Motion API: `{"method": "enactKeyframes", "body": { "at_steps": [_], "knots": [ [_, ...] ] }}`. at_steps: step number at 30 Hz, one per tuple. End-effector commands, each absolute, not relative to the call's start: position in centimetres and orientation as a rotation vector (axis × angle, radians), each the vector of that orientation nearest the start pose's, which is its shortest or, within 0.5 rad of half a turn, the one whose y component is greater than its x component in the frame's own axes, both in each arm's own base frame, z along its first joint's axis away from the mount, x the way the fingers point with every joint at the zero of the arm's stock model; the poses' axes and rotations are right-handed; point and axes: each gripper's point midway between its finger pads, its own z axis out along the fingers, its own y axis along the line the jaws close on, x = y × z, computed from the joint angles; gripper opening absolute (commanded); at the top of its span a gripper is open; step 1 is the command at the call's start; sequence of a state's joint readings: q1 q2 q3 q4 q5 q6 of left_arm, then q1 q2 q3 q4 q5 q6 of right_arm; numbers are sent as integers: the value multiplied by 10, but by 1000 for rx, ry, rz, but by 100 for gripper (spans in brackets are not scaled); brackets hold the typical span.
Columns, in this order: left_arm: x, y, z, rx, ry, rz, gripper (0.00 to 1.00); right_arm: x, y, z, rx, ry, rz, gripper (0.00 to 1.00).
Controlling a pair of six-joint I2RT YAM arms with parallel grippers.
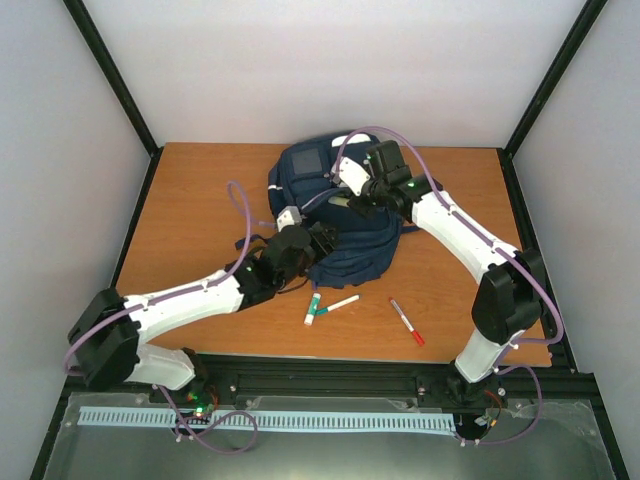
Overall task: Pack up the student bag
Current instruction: Place the stationery in the student bag, then move the stationery to the center of the board.
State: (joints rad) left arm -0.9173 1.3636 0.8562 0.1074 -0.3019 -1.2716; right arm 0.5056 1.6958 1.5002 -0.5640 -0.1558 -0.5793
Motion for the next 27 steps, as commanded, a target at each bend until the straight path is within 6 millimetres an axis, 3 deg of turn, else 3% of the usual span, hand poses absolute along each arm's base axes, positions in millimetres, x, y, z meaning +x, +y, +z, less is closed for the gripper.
{"method": "enactKeyframes", "body": {
  "at_steps": [1, 3, 7, 10, 16, 27],
  "knots": [
    [269, -265, 165, -376, 2286, -727, 70, 415, 258, 227, -1196, 1913, 150, 3],
    [261, -250, 159, -290, 2315, -631, 70, 409, 259, 219, -1202, 1927, 181, 3],
    [247, -244, 142, -24, 2466, -431, 67, 404, 255, 205, -1213, 1937, 168, 3],
    [240, -235, 124, 87, 2595, -240, 62, 404, 255, 206, -1209, 1940, 173, 3],
    [233, -247, 99, 130, 2653, -296, 61, 404, 252, 218, -1172, 1926, 160, 3],
    [247, -265, 60, 127, 2730, -196, 47, 402, 246, 222, -1156, 1920, 174, 3]
  ]
}}
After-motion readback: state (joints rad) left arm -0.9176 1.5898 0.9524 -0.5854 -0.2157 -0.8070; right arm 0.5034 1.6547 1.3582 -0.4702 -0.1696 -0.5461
